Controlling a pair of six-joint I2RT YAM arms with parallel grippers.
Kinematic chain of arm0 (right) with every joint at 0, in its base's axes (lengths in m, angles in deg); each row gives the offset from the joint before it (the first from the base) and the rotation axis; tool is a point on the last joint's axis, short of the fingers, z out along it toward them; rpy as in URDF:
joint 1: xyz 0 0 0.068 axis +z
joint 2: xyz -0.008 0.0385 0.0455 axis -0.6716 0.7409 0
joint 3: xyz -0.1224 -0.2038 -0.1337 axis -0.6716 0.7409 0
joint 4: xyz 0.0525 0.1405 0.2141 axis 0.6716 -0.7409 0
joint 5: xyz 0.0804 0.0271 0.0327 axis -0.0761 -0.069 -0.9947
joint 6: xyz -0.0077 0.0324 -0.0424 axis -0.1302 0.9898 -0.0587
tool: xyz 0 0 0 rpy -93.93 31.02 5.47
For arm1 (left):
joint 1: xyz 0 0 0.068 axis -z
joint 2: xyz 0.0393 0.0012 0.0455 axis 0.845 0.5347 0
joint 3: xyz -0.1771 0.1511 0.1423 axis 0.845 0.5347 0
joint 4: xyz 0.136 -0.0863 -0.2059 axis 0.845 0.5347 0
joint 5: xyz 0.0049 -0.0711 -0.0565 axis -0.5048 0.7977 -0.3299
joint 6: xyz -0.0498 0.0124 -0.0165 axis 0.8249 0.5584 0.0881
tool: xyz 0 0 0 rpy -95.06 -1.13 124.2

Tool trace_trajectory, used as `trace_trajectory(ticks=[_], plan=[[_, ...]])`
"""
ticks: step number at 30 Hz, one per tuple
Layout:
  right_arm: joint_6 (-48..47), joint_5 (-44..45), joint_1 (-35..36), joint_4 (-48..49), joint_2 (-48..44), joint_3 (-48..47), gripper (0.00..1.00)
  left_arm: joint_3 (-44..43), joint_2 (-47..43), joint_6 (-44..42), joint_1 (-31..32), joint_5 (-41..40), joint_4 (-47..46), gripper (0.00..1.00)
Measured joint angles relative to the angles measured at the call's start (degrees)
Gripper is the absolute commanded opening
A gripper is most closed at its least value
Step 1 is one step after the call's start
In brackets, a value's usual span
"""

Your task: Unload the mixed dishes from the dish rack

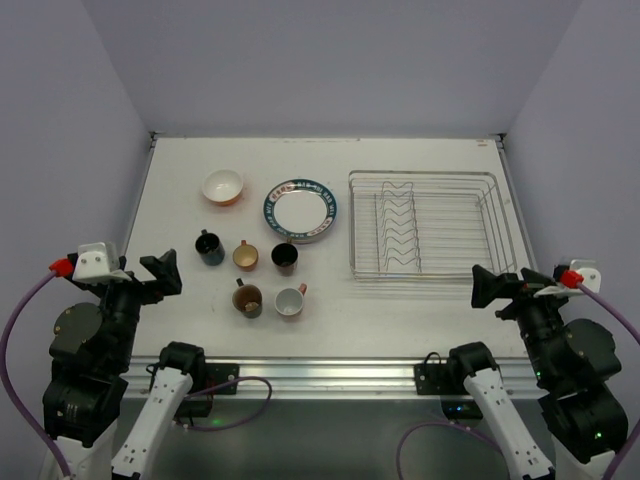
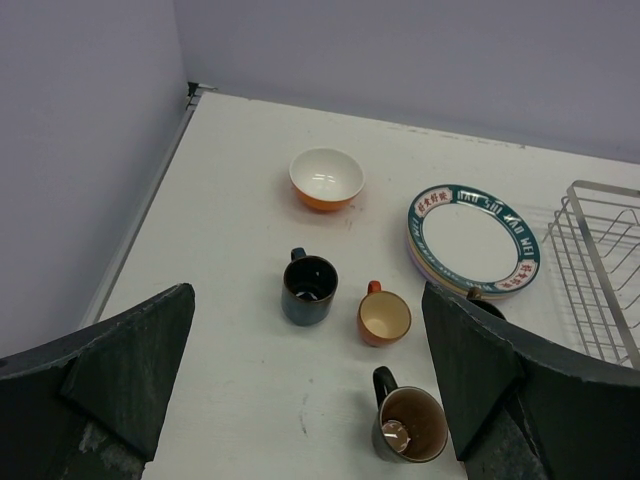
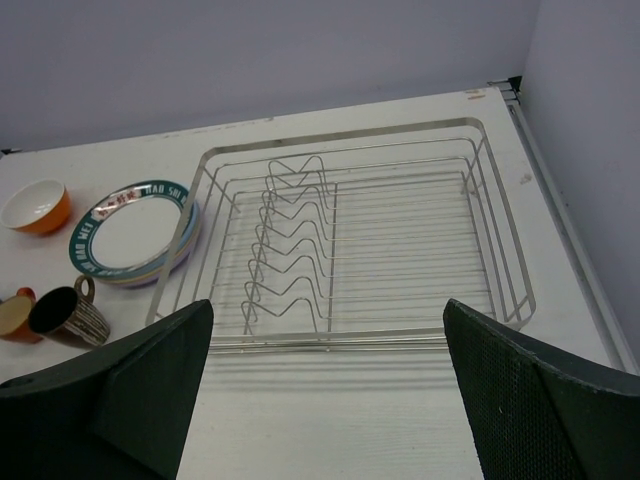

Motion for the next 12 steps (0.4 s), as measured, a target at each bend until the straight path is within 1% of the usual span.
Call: trace_trajectory(ticks=[12], plan=[[0.0,1.31,0.0,0.98,0.0,1.16,0.99,0.0,0.11,-0.17,0.0,0.22,0.0,1.0]])
